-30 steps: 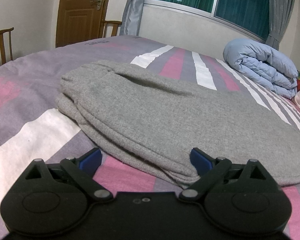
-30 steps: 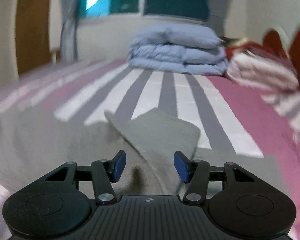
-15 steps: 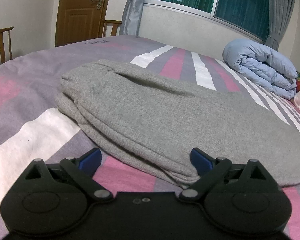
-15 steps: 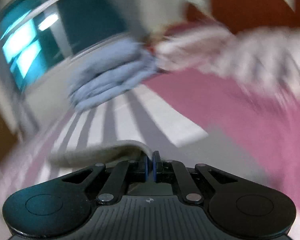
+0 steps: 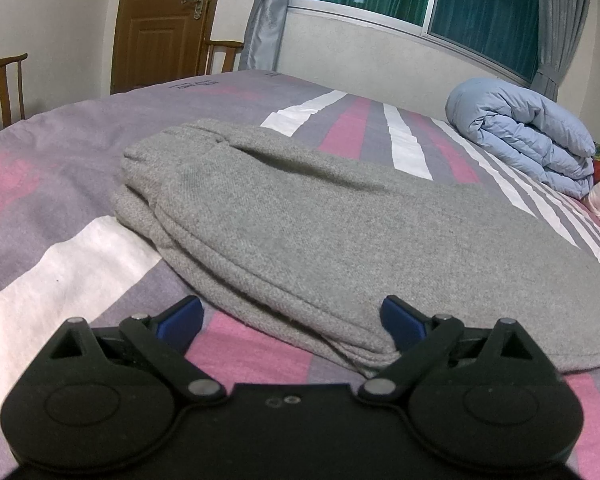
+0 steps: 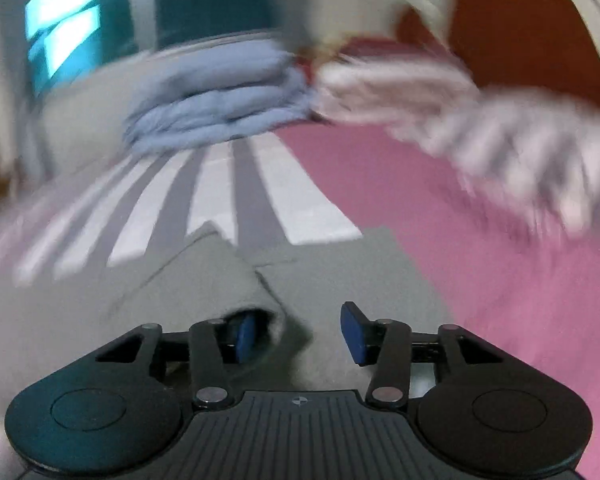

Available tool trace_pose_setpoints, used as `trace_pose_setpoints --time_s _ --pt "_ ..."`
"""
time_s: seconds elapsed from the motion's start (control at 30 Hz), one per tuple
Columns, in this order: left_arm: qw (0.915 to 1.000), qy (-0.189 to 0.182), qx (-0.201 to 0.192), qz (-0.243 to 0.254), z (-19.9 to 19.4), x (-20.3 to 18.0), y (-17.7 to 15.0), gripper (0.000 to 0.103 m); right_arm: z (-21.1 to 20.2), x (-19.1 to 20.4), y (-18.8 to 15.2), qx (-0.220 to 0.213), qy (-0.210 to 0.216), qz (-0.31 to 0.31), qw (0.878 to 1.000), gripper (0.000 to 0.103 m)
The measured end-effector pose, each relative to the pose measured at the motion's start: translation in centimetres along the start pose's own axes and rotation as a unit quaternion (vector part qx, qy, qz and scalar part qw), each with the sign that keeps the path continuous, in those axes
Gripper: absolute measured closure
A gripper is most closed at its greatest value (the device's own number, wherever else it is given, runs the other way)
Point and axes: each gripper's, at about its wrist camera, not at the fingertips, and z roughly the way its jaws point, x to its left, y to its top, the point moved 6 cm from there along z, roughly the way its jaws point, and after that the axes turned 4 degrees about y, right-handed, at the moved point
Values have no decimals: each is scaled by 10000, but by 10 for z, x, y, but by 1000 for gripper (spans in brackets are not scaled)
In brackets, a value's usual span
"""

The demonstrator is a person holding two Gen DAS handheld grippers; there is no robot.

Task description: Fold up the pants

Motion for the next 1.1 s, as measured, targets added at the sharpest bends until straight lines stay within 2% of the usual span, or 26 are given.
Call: trace_pose_setpoints --time_s 0.1,0.27,0.33,0.47,0.5,0.53,0.57,0.6,0.63,0.67,0.7,0.73,0.77,0.83,0.93,1.1 --pt "10000 0 0 -2 0 0 0 13 -4 22 0 -91 133 -981 9950 57" --pt "10000 1 0 -2 0 0 0 13 5 66 -3 -234 373 -2373 9704 57" --pt "10000 2 1 -2 0 0 0 13 15 77 -5 -308 370 -2689 9620 57" --pt "10000 2 2 -4 0 0 0 13 18 88 -1 -478 510 -2848 9560 58" --pt "10000 1 2 -5 0 0 0 13 18 85 3 -429 597 -2625 9621 80" --pt "10000 0 2 -7 0 0 0 13 21 76 10 -370 666 -2099 9748 99" --pt "10000 0 2 -8 0 0 0 13 16 59 21 -422 691 -1324 9879 99" --pt "10000 0 2 -8 0 0 0 13 14 37 30 -493 680 -454 9954 99" --pt "10000 -2 2 -11 0 0 0 13 15 7 34 -563 645 583 9946 99" --pt "10000 -6 4 -14 0 0 0 12 17 -28 30 -635 588 1720 9813 99" --pt "10000 -11 7 -17 0 0 0 12 21 -56 18 -608 648 2698 9588 99" --pt "10000 -17 11 -20 0 0 0 12 29 -74 2 -438 749 3374 9374 99" --pt "10000 -19 13 -23 0 0 0 12 36 -81 -13 -236 771 3654 9274 99" --pt "10000 -19 15 -29 0 0 -1 12 41 -79 -29 -29 826 3678 9262 99" --pt "10000 -15 15 -27 0 0 -1 12 46 -86 -48 -43 957 4191 9029 99" --pt "10000 -18 16 -31 0 0 0 12 52 -91 -58 -65 1085 4655 8783 99"
